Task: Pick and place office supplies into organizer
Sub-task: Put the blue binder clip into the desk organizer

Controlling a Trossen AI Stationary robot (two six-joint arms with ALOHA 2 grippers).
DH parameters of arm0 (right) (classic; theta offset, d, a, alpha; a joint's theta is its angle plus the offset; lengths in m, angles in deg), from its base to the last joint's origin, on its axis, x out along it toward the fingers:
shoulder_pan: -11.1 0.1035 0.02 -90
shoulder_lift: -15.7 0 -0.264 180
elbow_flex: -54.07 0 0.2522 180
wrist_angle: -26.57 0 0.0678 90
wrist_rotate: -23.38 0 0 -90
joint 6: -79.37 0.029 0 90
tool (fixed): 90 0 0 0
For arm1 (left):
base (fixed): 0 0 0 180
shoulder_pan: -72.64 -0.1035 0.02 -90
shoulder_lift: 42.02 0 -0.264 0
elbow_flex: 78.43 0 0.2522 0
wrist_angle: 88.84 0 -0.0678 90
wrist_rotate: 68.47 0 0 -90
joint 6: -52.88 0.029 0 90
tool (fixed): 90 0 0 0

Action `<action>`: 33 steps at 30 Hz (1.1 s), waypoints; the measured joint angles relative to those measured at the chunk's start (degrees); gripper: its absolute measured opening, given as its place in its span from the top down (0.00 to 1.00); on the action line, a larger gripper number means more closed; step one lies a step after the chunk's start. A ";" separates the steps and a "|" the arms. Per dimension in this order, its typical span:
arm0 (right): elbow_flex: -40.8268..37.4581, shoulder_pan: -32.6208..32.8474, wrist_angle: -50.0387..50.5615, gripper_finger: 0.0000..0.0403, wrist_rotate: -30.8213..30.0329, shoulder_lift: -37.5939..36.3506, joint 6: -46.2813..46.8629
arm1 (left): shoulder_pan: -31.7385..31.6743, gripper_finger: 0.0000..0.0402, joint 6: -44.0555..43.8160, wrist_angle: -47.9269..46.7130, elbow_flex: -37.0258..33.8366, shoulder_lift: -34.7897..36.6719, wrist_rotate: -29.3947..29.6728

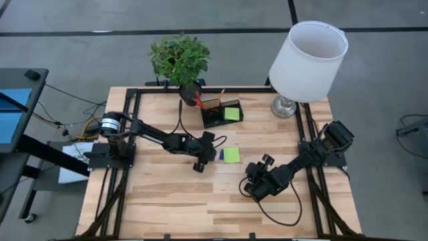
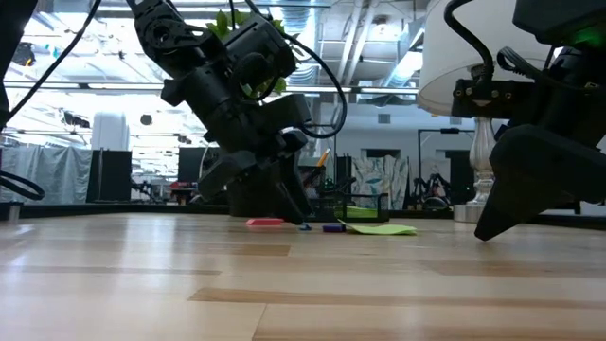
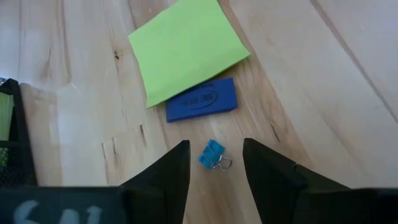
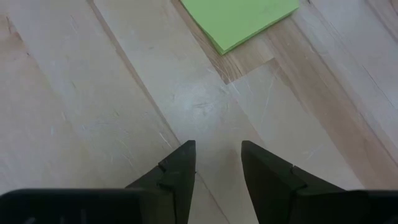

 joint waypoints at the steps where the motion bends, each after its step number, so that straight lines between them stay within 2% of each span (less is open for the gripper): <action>1: 0.00 0.00 0.00 0.69 0.00 0.00 0.02 | -0.11 0.65 -0.02 0.00 0.00 0.00 0.00; 26: 0.00 0.00 0.00 0.69 0.00 0.00 -0.02 | -0.31 0.65 0.84 -0.37 0.07 -0.39 -2.39; 29: 0.00 0.00 0.00 0.69 0.00 0.00 0.00 | -0.31 0.69 0.99 -0.30 0.07 -0.42 -1.56; 33: 0.00 0.00 0.00 0.69 0.00 0.00 -0.01 | -0.65 0.81 0.82 -0.37 0.07 -0.42 -1.59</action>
